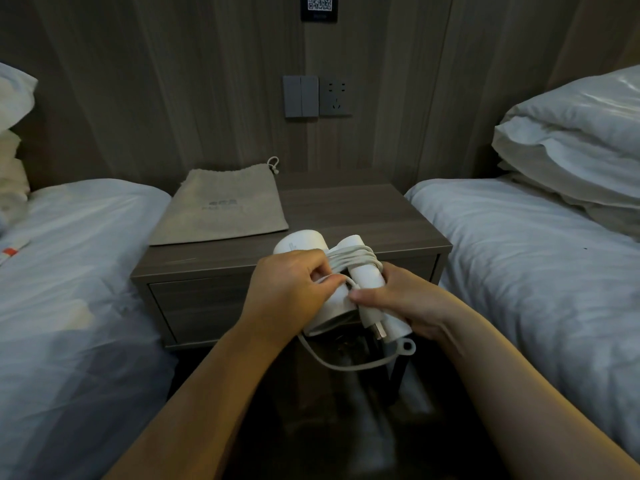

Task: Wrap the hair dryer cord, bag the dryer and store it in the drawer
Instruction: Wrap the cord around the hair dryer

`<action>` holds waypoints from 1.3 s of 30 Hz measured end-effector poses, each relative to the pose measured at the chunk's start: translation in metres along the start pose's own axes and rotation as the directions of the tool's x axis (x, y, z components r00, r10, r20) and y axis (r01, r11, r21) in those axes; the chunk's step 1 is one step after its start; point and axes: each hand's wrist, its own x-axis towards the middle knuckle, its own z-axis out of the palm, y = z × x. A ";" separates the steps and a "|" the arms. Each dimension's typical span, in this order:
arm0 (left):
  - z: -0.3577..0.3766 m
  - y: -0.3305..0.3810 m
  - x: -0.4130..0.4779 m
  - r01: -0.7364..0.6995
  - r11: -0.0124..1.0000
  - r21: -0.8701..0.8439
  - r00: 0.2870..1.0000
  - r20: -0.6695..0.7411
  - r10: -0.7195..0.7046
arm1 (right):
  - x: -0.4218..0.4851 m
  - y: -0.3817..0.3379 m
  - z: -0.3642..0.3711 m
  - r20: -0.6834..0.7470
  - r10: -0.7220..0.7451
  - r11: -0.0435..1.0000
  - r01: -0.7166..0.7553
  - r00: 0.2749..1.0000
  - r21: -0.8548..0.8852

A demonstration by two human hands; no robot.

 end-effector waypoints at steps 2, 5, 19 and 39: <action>-0.001 0.001 0.002 0.049 0.998 -0.045 0.999 0.020 -0.048 | 0.001 0.000 0.001 -0.034 0.007 0.998 -0.009 0.999 -0.061; -0.001 0.002 0.002 0.062 0.996 -0.065 0.998 0.027 -0.060 | 0.001 0.001 0.002 -0.084 0.007 0.995 -0.015 0.996 -0.099; 0.017 -0.003 0.001 0.673 -0.255 -0.694 0.549 0.700 -0.456 | -0.009 -0.014 -0.004 -0.096 0.005 0.992 0.007 0.995 0.127; 0.006 -0.015 0.007 0.648 0.064 -0.759 0.618 0.476 -0.625 | -0.020 -0.024 -0.013 -0.198 -0.386 0.551 0.053 0.901 -0.833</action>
